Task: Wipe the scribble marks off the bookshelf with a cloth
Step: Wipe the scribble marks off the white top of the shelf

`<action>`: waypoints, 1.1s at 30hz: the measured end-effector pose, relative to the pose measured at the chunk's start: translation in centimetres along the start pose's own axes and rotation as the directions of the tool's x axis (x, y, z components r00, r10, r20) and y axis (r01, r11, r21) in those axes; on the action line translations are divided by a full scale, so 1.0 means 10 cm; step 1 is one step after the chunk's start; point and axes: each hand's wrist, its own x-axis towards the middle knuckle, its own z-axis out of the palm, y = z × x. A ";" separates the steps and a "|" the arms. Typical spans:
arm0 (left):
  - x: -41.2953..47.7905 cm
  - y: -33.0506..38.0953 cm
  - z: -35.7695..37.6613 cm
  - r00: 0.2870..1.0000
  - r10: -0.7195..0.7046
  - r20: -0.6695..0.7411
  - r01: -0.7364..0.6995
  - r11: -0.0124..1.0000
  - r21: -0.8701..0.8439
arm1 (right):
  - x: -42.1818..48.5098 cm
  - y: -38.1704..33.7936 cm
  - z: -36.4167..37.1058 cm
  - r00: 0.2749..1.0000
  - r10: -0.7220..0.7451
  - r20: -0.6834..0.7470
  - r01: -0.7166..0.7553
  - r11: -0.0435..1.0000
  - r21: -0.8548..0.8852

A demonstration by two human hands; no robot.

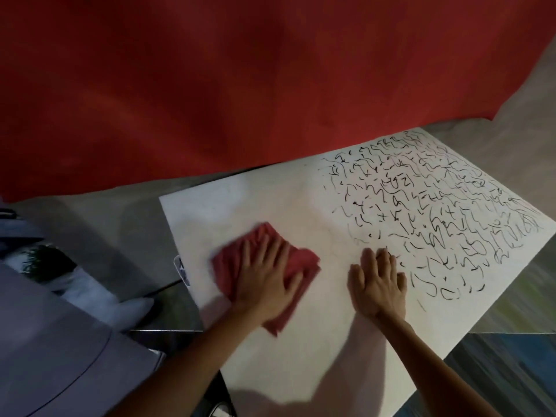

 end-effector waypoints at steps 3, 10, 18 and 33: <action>-0.27 -0.05 -0.02 0.985 0.166 0.034 -0.167 0.986 0.010 | -0.01 0.04 -0.02 0.999 0.003 0.033 -0.004 1.000 0.003; 0.54 -1.15 -0.30 0.981 -0.194 0.014 0.192 0.975 0.110 | -0.01 0.01 0.03 1.000 0.007 -0.020 -0.007 1.000 0.007; 0.92 -0.17 -0.09 0.978 -0.203 0.044 0.201 0.978 0.051 | 0.01 0.01 0.02 0.999 -0.003 -0.040 0.002 1.000 -0.008; 0.68 -0.83 -0.24 0.948 -0.316 0.028 0.309 0.941 0.138 | 0.00 -0.01 0.08 0.997 0.026 -0.079 -0.022 0.998 0.053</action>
